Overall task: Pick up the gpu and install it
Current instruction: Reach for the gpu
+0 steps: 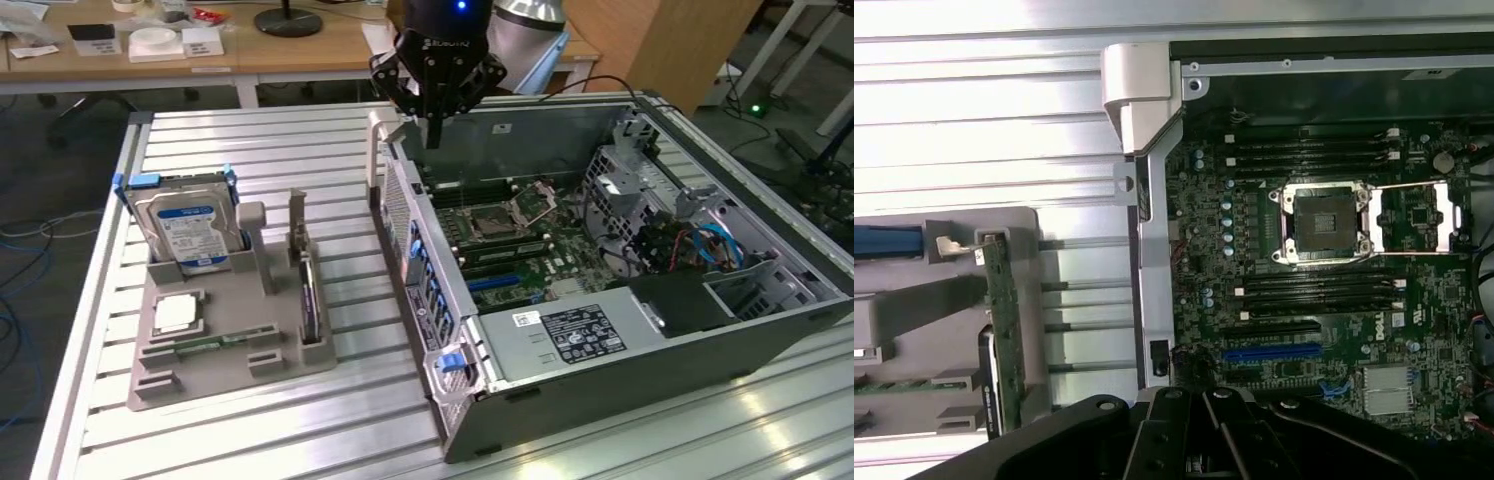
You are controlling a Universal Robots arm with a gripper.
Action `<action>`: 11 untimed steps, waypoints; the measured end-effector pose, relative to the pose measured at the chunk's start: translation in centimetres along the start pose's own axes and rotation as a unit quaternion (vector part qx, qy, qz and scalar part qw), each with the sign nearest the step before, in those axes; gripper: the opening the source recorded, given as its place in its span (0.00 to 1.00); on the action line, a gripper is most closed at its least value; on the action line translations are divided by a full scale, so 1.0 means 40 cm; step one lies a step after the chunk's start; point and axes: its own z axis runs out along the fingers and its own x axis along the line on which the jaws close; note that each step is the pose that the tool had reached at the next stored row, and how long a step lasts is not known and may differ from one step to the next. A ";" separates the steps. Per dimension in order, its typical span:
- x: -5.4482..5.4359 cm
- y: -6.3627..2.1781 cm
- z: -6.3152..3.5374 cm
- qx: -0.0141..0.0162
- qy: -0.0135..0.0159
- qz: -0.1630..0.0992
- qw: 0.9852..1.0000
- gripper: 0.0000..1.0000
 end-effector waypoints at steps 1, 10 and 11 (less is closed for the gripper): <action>0.003 0.000 0.000 0.000 0.000 0.000 1.000 0.11; 0.026 -0.002 -0.001 0.000 0.000 0.000 1.000 0.11; 0.028 -0.002 -0.001 0.000 0.000 0.000 1.000 0.11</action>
